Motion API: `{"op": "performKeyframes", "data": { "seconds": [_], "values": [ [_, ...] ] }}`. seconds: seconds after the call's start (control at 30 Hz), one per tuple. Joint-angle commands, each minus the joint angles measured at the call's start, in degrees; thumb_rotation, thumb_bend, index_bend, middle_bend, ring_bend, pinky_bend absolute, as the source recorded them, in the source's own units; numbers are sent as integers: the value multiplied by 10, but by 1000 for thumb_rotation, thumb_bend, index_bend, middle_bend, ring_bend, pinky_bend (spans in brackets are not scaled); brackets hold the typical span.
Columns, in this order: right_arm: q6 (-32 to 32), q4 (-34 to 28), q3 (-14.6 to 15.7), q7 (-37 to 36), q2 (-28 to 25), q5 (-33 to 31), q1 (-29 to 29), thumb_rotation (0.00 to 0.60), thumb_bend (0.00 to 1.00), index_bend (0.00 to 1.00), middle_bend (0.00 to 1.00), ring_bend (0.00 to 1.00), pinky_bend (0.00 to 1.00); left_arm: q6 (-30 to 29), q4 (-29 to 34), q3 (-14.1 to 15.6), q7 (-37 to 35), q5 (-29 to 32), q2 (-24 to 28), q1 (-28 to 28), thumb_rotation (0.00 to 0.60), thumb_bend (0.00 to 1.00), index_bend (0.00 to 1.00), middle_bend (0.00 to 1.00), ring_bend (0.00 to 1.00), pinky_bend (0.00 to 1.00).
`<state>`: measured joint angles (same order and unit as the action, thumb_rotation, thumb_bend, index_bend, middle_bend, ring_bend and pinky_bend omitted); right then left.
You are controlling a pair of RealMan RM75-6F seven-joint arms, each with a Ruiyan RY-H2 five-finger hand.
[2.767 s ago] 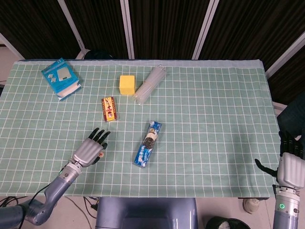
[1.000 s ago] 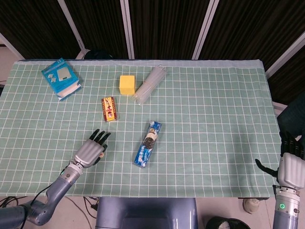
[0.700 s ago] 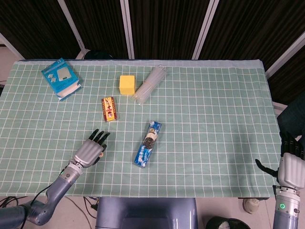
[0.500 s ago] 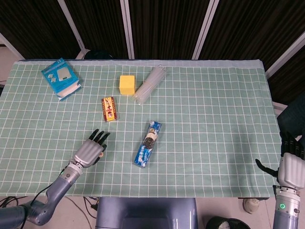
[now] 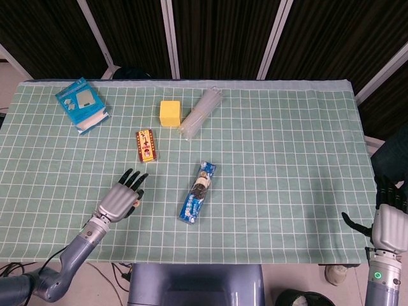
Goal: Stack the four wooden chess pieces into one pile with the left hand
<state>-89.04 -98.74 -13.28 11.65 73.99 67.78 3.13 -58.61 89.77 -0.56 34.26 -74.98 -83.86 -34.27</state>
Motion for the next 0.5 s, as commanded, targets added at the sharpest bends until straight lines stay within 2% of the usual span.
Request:
{"op": "performKeyframes", "data": {
  "seconds": [0.03,0.23,0.5],
  "values": [
    [-1,0,0,1,1,1,0,600,232,0,12,1,0,-5,18,-10,-3,3,14,-2,600,317,527,35,0,0],
    [-3,1,0,3,1,2,0,600,233,0,12,1,0,-11,33,-14,-13,7,33,-1,600,317,528,35,0,0],
    [-5,4,1,5,3,6,0,600,232,0,12,1,0,-21,20,-21,-34,12,41,5,600,317,529,35,0,0]
  ]
}}
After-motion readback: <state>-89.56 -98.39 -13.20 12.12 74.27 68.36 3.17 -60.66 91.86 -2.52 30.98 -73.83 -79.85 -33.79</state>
